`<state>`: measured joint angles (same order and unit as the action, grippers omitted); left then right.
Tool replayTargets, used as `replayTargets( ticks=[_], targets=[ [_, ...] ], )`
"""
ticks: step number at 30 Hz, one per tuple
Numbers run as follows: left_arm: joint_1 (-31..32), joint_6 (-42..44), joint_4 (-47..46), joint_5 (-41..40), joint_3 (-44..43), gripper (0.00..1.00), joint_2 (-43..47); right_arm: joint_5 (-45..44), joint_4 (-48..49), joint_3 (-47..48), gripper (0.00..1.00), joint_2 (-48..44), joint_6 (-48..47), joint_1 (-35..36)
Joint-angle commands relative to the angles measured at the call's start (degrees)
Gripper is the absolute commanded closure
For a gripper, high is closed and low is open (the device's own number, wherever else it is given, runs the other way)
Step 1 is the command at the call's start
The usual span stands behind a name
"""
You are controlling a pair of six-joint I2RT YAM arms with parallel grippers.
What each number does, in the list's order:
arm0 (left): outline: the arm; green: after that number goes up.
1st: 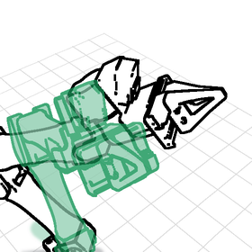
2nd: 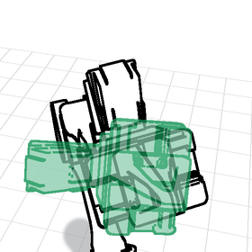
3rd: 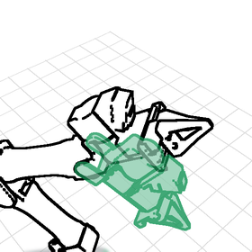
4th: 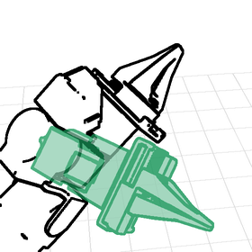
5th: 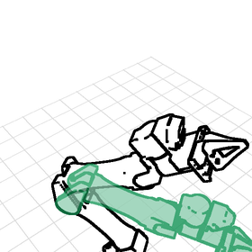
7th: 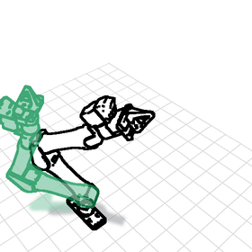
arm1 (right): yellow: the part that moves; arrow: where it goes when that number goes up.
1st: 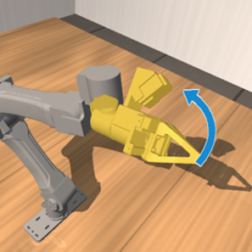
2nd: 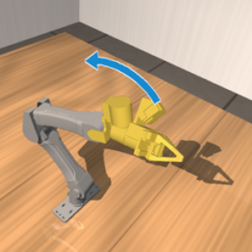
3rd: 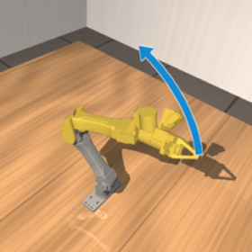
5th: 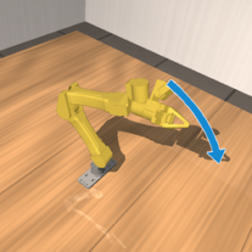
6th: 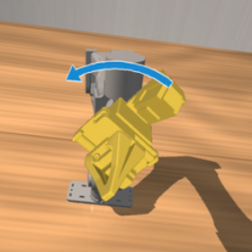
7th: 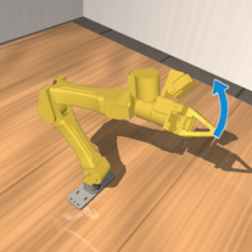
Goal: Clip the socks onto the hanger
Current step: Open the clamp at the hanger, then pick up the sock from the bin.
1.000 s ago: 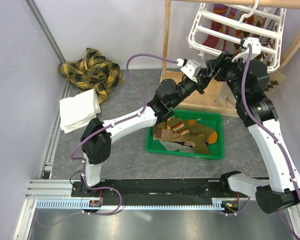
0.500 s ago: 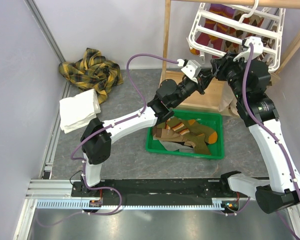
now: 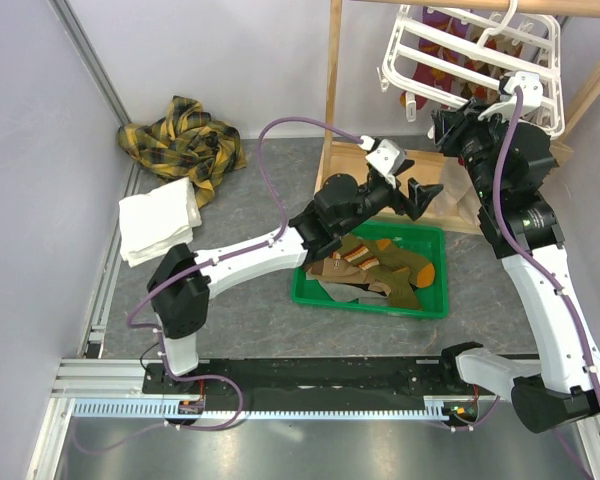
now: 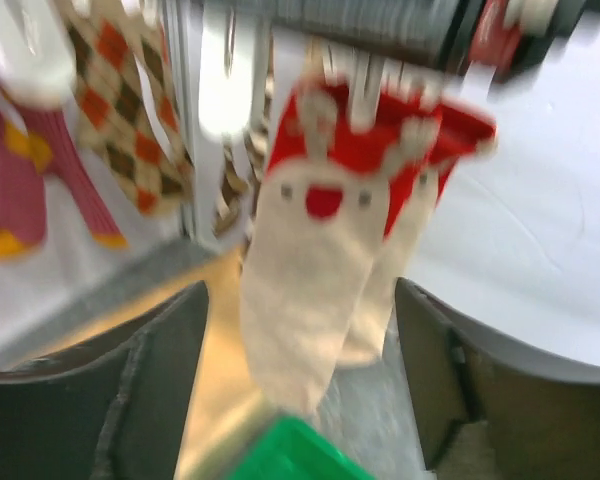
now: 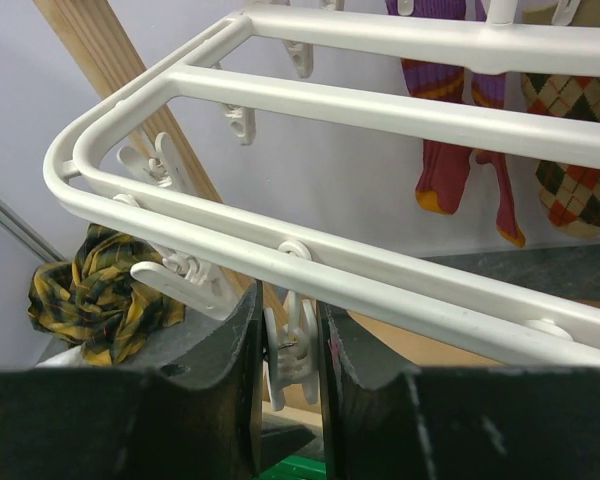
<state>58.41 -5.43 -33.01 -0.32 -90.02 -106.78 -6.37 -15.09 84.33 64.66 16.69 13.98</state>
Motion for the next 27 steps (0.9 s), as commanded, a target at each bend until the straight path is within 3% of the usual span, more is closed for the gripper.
replayTargets(
  ticks=[1, 3, 6, 10, 18, 23, 27],
  targets=[
    [0.2, -6.5, 5.1, -7.1, 4.4, 0.07, 8.3, 0.2, 0.3, -1.3, 1.00, -1.6, -0.6, 0.0],
    [0.2, -10.9, 7.8, -12.6, 7.7, 0.03, 10.7, 0.0, 0.2, -1.5, 1.00, -1.9, -1.0, 0.0],
    [0.1, -19.6, 18.7, -20.8, 10.2, 0.00, 14.7, -0.4, 0.1, -2.4, 1.00, -2.2, -1.4, 0.0],
    [0.1, -31.2, 42.0, -28.1, 9.8, 0.00, 16.3, -0.4, 0.1, -3.3, 1.00, -2.2, -1.6, 0.0],
    [0.0, -45.7, 60.8, -27.2, 7.7, 0.04, 10.7, -0.8, 0.3, -4.8, 1.00, -2.4, -1.9, 0.0],
    [0.1, -51.1, 66.3, -26.2, 0.3, 0.23, 2.7, -1.3, 0.9, -6.1, 1.00, -2.9, -2.5, 0.1],
    [0.0, -54.5, 71.9, -23.5, -6.0, 0.28, -3.8, -1.7, 1.1, -6.9, 1.00, -3.4, -2.8, 0.2]
  ],
)
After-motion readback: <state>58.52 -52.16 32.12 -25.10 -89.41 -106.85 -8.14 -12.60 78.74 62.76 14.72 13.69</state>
